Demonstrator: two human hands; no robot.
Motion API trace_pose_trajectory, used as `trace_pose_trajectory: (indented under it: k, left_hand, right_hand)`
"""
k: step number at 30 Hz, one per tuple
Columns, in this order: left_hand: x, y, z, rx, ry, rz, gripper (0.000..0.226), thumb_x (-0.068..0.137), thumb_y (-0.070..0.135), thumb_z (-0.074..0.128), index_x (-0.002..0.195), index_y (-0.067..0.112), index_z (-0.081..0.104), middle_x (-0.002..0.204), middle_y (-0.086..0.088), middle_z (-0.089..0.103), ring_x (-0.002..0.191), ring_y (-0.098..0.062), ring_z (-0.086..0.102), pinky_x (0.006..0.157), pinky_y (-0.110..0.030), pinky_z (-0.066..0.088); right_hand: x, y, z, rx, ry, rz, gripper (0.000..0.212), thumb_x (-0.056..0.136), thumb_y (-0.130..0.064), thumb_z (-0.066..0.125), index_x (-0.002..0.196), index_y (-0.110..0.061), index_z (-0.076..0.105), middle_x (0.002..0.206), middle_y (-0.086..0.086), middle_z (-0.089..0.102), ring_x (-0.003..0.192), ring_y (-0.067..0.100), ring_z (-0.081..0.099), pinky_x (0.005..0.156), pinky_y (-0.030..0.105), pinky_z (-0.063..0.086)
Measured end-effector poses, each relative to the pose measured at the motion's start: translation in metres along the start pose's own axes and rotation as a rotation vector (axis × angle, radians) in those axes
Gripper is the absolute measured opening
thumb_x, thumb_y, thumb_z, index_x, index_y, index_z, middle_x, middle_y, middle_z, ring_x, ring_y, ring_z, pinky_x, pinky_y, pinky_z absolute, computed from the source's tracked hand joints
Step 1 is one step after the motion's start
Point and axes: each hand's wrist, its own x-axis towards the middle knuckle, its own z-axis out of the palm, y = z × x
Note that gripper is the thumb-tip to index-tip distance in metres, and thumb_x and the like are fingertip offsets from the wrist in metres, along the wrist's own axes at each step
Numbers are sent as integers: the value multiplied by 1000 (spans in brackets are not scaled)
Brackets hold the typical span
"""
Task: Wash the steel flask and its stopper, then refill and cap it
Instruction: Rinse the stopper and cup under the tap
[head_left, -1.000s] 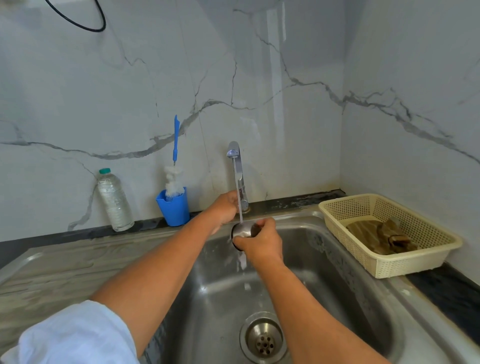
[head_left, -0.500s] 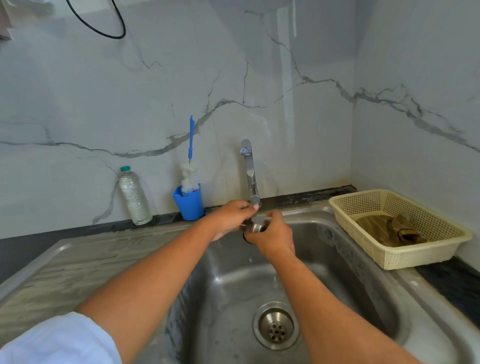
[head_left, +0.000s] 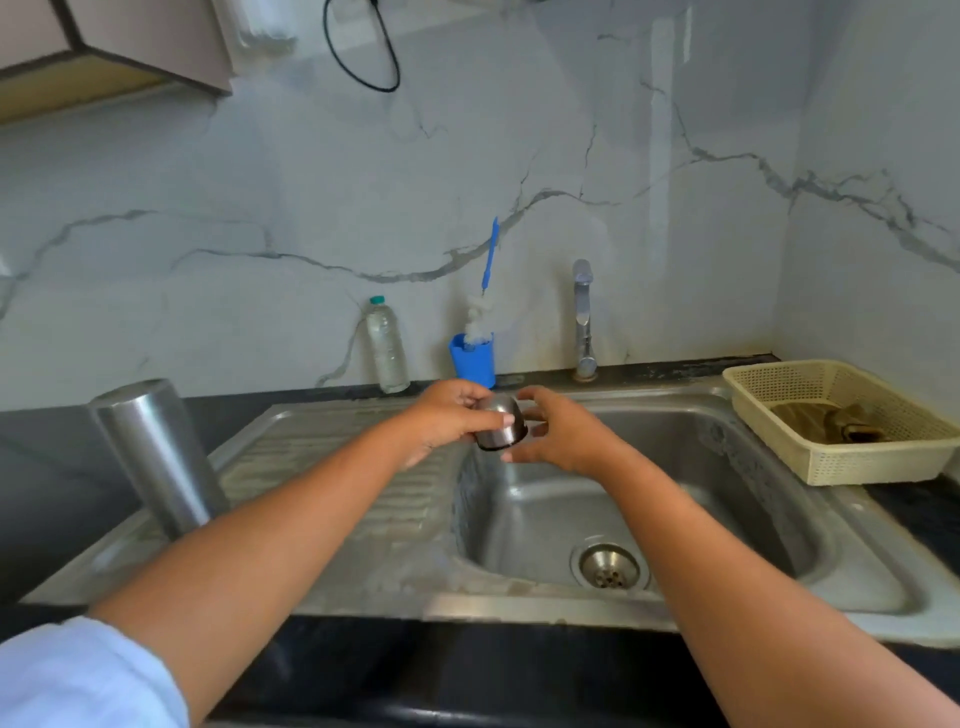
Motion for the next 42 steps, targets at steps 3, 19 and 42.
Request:
trace_pose_trajectory:
  k: [3,19,42]
  left_hand:
    - [-41,-5,-15,99,27,-16,50,82,20,89,125,14,66,114,0,72,107,-10,69,88,-21,57]
    - [-158,-76,-81,455,143,-177,54,83,36,86,126,14,63,123,-1,63,114,-19,60,100,-32,49]
    - [-175,-88,-80,499,695,32,47,92,44,75,125,18,55,130,4,44,132,-18,41,111,-35,38]
  right_hand:
    - [-15,-14,10,-257,-54,34,68,80,-43,85,139,-24,57,132,-2,65,115,18,63,100,35,51]
    - [-42,-91,106,-475,-238,-133,53,93,-50,68,140,-26,58,146,1,56,132,22,53,109,36,42]
    - [-44,-101,124,-500,-116,-174,18,101,-22,46,104,-27,63,113,1,68,94,18,63,89,41,58]
